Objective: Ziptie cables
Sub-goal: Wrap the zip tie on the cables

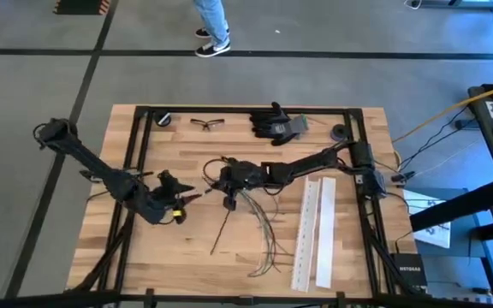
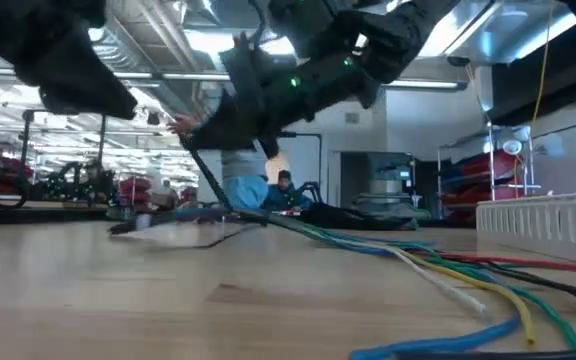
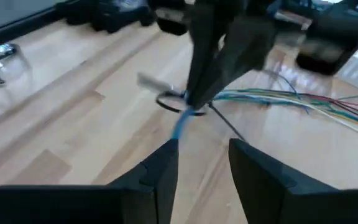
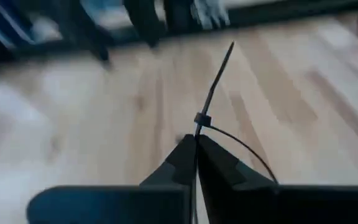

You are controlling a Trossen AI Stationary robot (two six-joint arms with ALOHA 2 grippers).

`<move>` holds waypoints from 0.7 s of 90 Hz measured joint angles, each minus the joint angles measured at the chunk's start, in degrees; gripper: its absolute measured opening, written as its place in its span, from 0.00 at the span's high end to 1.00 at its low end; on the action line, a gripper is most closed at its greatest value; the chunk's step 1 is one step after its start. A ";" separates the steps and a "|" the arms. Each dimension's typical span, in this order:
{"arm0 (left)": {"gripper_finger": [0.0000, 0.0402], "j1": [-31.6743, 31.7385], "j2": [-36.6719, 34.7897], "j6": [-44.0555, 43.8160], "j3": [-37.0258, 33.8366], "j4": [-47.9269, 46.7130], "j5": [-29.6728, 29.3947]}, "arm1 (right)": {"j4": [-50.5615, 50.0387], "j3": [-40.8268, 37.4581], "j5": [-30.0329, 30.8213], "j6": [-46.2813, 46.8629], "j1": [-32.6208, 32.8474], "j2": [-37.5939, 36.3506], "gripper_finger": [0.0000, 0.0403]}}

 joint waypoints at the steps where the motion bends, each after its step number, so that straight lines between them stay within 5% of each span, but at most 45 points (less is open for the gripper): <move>1: 0.68 -0.16 -0.25 -0.25 -0.57 0.35 -0.23 | 0.72 0.00 -0.10 0.44 -0.07 0.00 1.00; 14: 0.68 -0.96 -0.50 -0.78 -9.69 16.91 -5.01 | 5.54 0.00 -0.34 3.63 -0.13 -0.07 1.00; 28: 0.68 0.53 1.28 9.29 -16.46 42.09 -5.51 | 4.76 0.00 0.13 4.97 -0.10 -0.02 1.00; 63: 0.68 7.01 17.66 17.33 -14.20 60.20 -0.74 | 5.11 0.00 0.56 5.04 -0.05 0.10 1.00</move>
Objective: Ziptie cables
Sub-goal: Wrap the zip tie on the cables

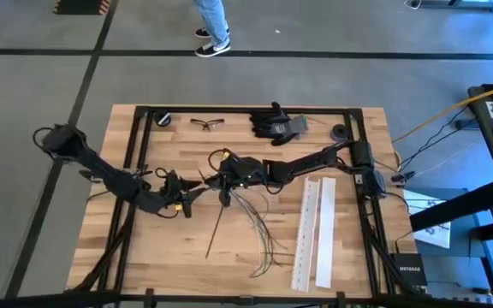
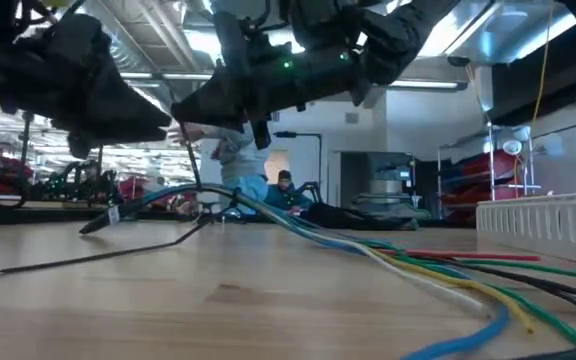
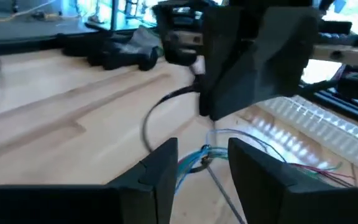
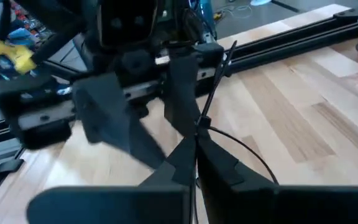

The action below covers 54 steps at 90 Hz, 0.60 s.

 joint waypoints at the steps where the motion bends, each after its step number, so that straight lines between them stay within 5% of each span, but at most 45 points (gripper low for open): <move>1: 0.68 0.12 0.43 0.17 0.17 0.46 0.27 | 0.00 0.00 0.00 0.00 0.00 0.01 1.00; 40: 0.69 5.59 6.30 1.22 3.97 1.00 3.42 | -0.02 0.00 -0.02 -0.31 0.02 0.04 1.00; 54: 0.83 5.86 6.30 3.73 4.25 0.75 5.28 | -0.13 0.00 -0.03 -0.33 0.02 0.04 1.00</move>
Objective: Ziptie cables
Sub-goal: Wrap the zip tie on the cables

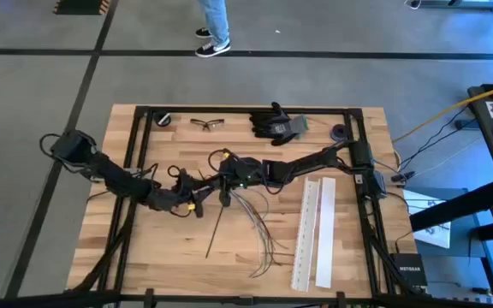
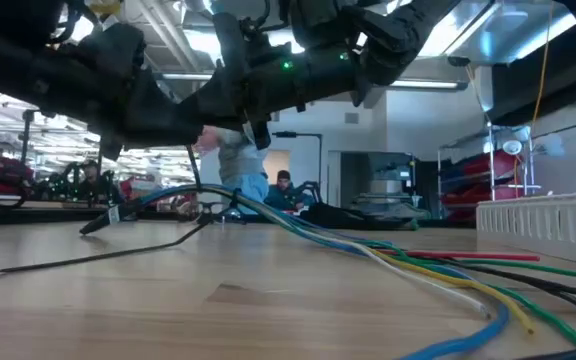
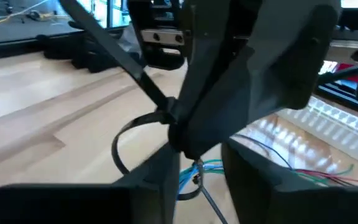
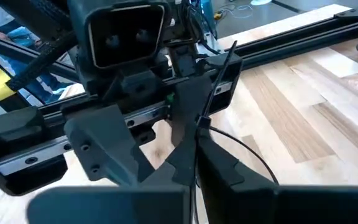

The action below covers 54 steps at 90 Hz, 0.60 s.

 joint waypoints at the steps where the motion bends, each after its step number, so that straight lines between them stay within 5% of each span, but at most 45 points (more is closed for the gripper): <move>1: 0.84 -0.01 0.00 0.17 0.00 -0.03 0.00 | -0.02 0.00 -0.01 0.00 0.00 0.00 1.00; 10: 0.97 -0.02 0.00 1.80 0.00 -0.59 0.00 | -0.13 0.00 -0.06 0.00 0.02 0.02 1.00; 27: 1.00 -0.14 0.00 3.17 0.00 -2.57 0.04 | -2.41 0.00 -0.15 -0.09 -0.04 -0.41 0.98; 54: 1.00 -0.34 -0.09 3.16 0.00 -3.39 1.54 | -22.12 0.03 -0.43 -7.59 -1.52 -10.34 0.75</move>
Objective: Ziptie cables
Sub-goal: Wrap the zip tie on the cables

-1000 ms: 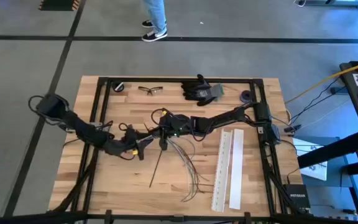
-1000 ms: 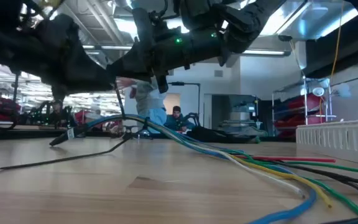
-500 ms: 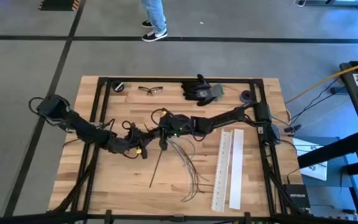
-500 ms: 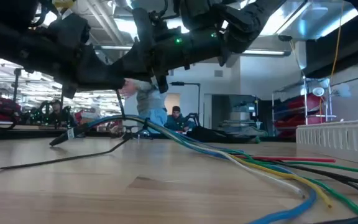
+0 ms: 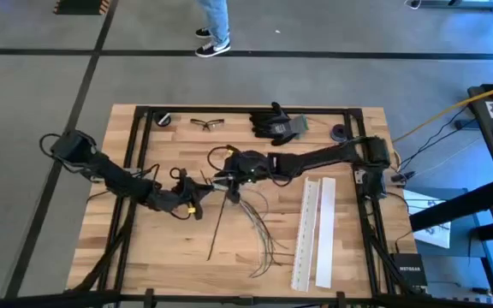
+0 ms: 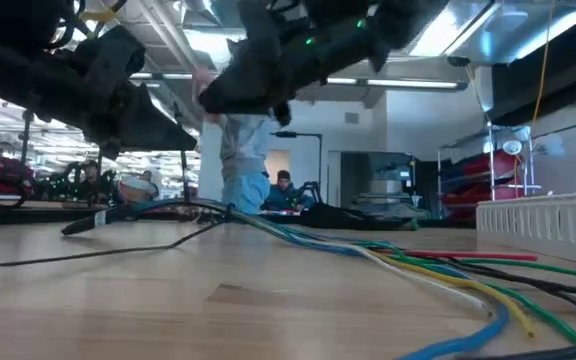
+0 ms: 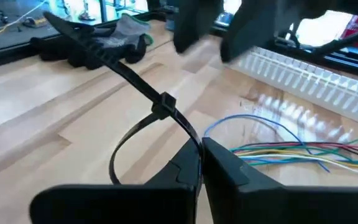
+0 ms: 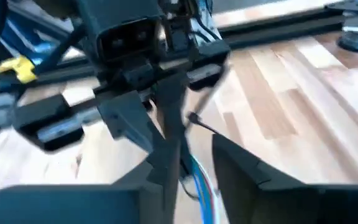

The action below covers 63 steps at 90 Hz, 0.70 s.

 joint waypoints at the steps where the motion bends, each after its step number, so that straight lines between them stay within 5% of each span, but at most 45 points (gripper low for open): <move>1: 1.00 -0.04 0.00 0.00 0.00 -0.01 0.00 | -0.65 -0.01 0.00 -0.06 -0.17 -0.30 0.74; 16: 1.00 -0.62 0.00 0.47 0.00 0.53 0.04 | -1.37 0.01 -2.04 0.40 -2.77 -1.06 0.68; 42: 1.00 -0.62 -0.02 0.53 0.00 0.62 0.02 | 20.95 0.01 -12.41 11.40 -3.35 7.69 0.67; 63: 1.00 -0.62 -0.02 0.70 0.00 0.56 0.02 | 26.26 0.01 -12.31 13.77 -3.36 10.14 0.67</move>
